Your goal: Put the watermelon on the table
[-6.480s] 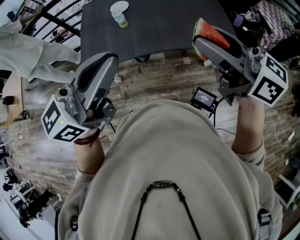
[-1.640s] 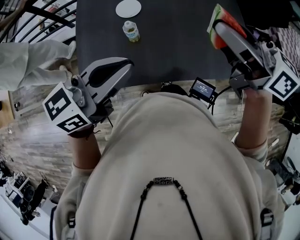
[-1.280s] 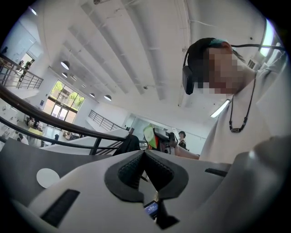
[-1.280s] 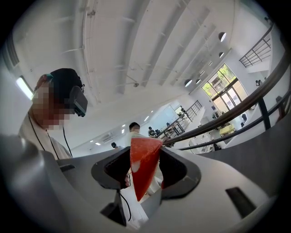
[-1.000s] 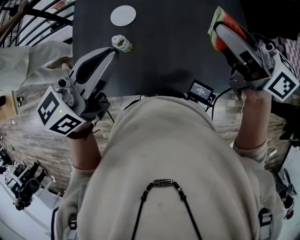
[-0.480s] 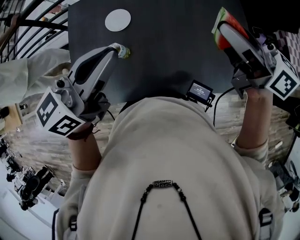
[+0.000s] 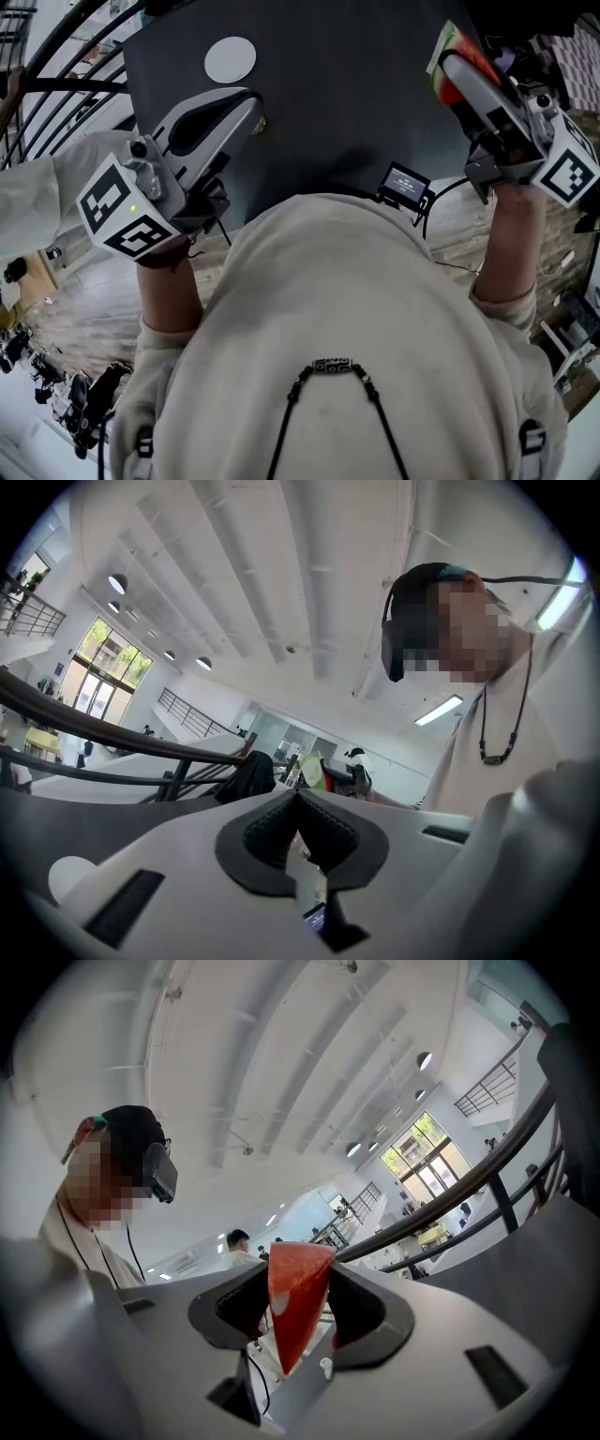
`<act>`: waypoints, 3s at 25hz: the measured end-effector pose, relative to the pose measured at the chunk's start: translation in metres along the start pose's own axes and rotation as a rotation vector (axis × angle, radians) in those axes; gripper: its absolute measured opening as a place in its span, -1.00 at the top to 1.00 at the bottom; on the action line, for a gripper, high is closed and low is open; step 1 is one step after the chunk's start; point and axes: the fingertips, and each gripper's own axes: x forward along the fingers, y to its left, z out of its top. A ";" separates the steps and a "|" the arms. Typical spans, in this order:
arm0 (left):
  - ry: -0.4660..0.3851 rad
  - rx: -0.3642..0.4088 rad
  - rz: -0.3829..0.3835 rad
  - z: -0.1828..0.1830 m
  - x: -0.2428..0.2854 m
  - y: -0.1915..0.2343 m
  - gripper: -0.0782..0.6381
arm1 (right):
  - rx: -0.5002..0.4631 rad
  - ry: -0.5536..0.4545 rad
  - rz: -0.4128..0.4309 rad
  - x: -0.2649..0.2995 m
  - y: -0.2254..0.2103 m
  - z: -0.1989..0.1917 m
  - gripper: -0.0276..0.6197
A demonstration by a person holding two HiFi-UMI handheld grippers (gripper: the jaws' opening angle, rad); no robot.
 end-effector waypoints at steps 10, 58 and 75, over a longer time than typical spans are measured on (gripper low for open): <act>-0.020 -0.021 -0.001 -0.007 0.000 0.008 0.76 | -0.015 0.013 -0.028 -0.001 -0.004 -0.001 0.28; -0.026 0.044 0.045 -0.037 -0.024 -0.042 0.76 | -0.181 -0.030 -0.020 -0.003 -0.011 0.010 0.28; -0.022 0.007 0.121 -0.089 -0.008 -0.042 0.76 | -0.119 0.053 -0.038 0.004 -0.094 -0.025 0.28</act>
